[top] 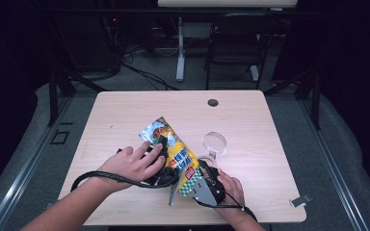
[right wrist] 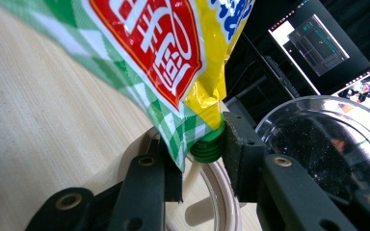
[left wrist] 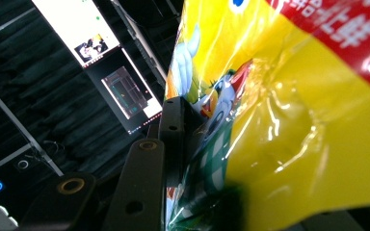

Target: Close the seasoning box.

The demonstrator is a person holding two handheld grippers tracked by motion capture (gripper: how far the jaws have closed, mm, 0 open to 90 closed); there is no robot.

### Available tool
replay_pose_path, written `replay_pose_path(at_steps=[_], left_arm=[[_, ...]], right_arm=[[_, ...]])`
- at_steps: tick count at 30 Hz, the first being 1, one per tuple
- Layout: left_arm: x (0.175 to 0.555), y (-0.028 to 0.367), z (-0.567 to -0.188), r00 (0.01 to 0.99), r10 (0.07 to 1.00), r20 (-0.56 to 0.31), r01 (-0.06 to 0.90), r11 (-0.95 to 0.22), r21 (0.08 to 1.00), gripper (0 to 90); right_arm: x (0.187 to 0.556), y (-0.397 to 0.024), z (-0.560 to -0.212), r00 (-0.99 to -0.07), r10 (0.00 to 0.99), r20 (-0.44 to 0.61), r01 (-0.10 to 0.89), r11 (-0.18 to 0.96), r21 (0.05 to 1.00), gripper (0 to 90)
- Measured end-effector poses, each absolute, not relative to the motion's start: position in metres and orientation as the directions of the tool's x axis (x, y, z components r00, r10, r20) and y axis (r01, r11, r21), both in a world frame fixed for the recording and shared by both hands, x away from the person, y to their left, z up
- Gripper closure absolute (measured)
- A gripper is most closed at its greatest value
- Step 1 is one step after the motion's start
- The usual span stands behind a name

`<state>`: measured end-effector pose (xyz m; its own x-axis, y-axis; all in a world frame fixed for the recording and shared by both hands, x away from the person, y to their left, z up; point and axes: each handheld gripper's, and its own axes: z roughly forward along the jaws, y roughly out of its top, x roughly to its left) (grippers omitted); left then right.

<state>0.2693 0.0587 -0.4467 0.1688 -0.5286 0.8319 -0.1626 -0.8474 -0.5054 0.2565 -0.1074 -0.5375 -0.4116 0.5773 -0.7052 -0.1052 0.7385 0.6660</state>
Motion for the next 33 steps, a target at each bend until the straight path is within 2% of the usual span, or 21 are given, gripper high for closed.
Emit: replay_pose_path(at_steps=[21,33], left_arm=[[0.2673,0.0563,-0.4451,0.148,-0.55,0.822,-0.164,-0.833,-0.528,75.0],[0.2671,0.0569,-0.4463,0.151,-0.533,0.833,-0.179,-0.843,-0.507,76.9]], right_arm=[[0.2578,-0.1068,-0.5379,-0.412,0.583,-0.7,-0.101,0.734,0.671,70.7],[0.2589,-0.1065,-0.5384,-0.416,0.584,-0.697,-0.104,0.731,0.675,70.7]])
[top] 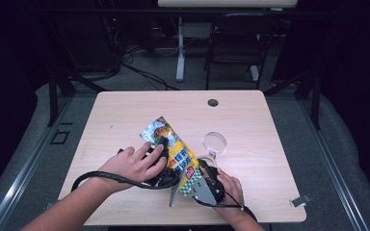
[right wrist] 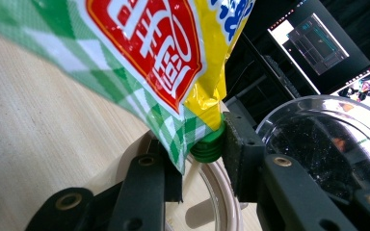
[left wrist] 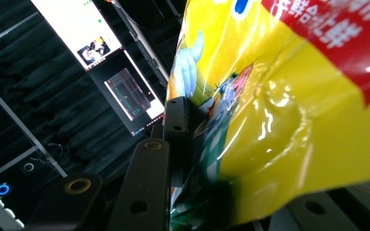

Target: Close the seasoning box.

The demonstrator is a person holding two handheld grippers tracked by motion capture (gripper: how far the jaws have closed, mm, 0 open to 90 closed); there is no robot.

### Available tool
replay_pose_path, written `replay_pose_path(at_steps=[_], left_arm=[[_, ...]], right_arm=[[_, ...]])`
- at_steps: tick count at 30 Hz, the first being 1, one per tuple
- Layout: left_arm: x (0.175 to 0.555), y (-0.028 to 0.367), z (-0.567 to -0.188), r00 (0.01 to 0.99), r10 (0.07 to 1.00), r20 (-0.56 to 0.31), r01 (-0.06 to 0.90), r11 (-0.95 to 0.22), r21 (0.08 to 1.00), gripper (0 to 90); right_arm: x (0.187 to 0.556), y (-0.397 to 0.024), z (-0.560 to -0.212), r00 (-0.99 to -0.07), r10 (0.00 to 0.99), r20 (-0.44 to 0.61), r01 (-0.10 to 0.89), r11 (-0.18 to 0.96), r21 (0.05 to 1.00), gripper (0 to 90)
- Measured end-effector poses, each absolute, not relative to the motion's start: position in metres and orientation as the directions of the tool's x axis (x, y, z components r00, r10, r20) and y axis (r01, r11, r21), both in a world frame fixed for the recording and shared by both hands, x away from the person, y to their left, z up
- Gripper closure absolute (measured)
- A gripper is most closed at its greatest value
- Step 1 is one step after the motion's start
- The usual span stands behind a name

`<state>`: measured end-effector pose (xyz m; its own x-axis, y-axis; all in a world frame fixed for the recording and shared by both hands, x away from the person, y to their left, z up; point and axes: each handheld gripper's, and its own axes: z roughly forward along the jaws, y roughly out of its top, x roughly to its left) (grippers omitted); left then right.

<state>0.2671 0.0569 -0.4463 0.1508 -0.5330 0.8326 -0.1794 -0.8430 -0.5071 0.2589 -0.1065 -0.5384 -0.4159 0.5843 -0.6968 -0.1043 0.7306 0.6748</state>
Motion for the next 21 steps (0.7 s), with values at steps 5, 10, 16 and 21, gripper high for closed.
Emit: replay_pose_path(at_steps=[5,10,16,21], left_arm=[[0.267,0.0568,-0.4465,0.153,-0.531,0.834,-0.182,-0.844,-0.504,77.1],[0.2662,0.056,-0.4451,0.151,-0.55,0.821,-0.17,-0.833,-0.527,77.2],[0.2662,0.0562,-0.4455,0.158,-0.549,0.821,-0.168,-0.834,-0.525,77.3],[0.2661,0.0558,-0.4453,0.151,-0.555,0.818,-0.167,-0.83,-0.532,77.4]], right_arm=[[0.259,-0.1067,-0.5385,-0.417,0.584,-0.696,-0.102,0.731,0.675,70.7],[0.2587,-0.1068,-0.5382,-0.416,0.585,-0.696,-0.102,0.73,0.675,70.7],[0.2585,-0.1067,-0.5383,-0.416,0.587,-0.695,-0.103,0.729,0.677,70.7],[0.2583,-0.1067,-0.5383,-0.415,0.589,-0.693,-0.101,0.728,0.679,70.7]])
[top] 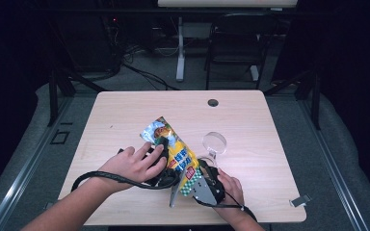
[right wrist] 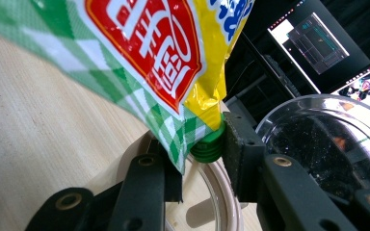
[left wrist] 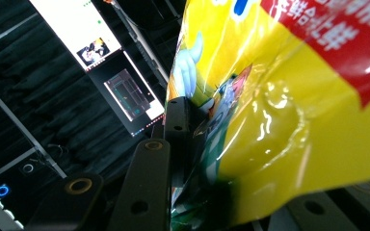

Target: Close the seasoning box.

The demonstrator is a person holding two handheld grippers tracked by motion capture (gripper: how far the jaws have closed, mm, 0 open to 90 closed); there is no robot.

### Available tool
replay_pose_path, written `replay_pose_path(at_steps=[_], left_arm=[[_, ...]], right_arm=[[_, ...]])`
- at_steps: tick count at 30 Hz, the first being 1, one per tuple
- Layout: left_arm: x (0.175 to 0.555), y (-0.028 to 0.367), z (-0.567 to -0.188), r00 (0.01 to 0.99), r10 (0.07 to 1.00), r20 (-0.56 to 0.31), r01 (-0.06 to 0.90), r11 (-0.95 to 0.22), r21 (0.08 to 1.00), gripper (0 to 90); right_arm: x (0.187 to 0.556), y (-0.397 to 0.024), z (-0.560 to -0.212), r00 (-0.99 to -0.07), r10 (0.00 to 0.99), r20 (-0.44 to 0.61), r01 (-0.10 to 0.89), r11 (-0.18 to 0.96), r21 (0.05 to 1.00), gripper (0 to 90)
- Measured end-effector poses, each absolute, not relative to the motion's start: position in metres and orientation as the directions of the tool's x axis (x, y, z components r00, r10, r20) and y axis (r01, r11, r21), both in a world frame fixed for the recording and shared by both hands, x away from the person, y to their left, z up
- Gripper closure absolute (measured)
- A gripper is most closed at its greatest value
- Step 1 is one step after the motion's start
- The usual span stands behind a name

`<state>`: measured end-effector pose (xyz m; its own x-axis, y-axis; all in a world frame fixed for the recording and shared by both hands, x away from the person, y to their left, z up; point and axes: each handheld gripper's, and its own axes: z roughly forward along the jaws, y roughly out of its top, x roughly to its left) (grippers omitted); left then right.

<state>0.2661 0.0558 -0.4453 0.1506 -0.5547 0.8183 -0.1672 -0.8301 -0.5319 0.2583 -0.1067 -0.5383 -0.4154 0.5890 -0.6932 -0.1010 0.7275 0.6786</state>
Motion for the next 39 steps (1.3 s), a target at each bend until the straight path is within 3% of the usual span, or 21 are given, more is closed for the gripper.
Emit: replay_pose_path(at_steps=[39], left_arm=[[0.2665,0.0543,-0.443,0.158,-0.561,0.812,-0.178,-0.826,-0.536,77.8]], right_arm=[[0.2588,-0.1073,-0.5377,-0.432,0.614,-0.661,-0.089,0.7,0.709,70.7]])
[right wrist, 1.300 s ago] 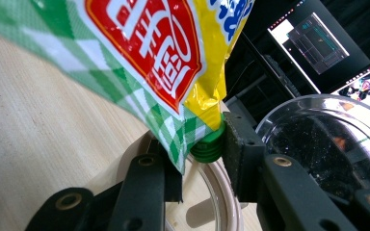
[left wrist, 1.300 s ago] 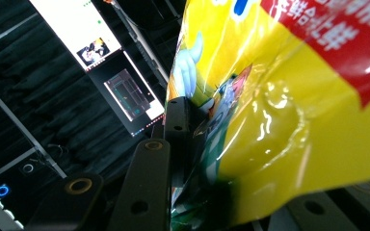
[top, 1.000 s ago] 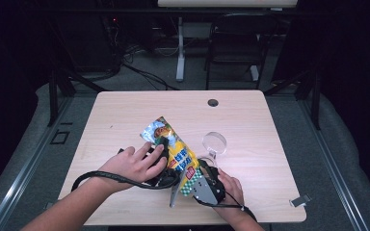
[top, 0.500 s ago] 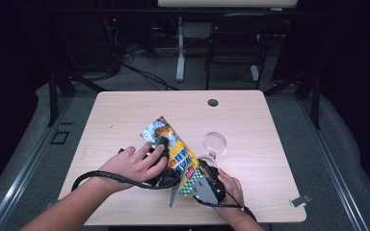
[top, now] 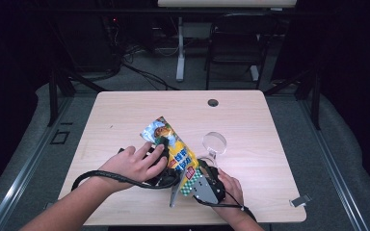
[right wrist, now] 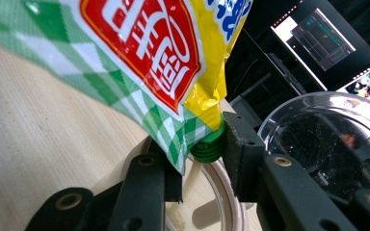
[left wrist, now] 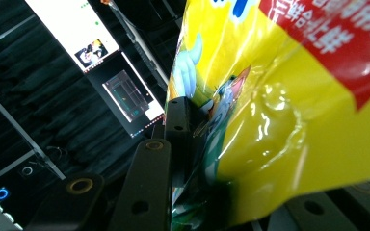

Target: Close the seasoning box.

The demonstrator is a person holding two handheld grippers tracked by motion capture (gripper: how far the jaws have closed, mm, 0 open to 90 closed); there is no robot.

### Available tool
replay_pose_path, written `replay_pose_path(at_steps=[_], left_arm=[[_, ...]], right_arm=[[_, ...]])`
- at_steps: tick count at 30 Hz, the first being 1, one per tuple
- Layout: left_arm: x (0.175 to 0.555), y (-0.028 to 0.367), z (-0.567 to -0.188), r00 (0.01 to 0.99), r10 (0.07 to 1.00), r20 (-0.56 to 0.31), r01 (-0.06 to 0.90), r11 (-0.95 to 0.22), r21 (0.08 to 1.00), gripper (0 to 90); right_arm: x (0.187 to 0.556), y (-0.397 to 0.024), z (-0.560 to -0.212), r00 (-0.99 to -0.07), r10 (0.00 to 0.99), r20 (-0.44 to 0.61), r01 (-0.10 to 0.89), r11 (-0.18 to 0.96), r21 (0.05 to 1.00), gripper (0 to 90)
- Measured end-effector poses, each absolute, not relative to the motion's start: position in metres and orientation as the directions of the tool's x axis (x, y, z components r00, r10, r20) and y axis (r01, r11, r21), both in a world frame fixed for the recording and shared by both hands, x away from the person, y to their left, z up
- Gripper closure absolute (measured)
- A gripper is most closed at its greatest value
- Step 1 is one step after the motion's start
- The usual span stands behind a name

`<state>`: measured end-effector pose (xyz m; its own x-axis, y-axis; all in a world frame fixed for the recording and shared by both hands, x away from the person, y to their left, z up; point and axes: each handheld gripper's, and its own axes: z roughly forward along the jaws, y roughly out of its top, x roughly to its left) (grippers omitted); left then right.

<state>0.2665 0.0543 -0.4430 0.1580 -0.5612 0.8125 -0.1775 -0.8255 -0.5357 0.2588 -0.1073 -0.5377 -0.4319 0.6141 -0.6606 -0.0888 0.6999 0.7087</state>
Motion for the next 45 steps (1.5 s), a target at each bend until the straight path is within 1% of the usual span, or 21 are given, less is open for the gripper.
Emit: replay_pose_path(at_steps=[1,13,38,45], left_arm=[[0.267,0.0549,-0.4437,0.161,-0.544,0.824,-0.185,-0.836,-0.516,77.8],[0.2678,0.0536,-0.4427,0.164,-0.542,0.824,-0.189,-0.837,-0.513,78.0],[0.2672,0.0527,-0.4411,0.151,-0.553,0.819,-0.189,-0.83,-0.525,78.1],[0.2665,0.0516,-0.4392,0.159,-0.568,0.807,-0.179,-0.821,-0.543,78.1]], right_arm=[[0.2585,-0.1076,-0.5371,-0.433,0.613,-0.661,-0.084,0.703,0.706,70.7],[0.2585,-0.1093,-0.536,-0.438,0.625,-0.646,-0.076,0.69,0.719,70.7],[0.259,-0.1089,-0.5362,-0.444,0.631,-0.636,-0.078,0.68,0.729,70.7],[0.2586,-0.1093,-0.5354,-0.444,0.631,-0.636,-0.075,0.681,0.729,70.7]])
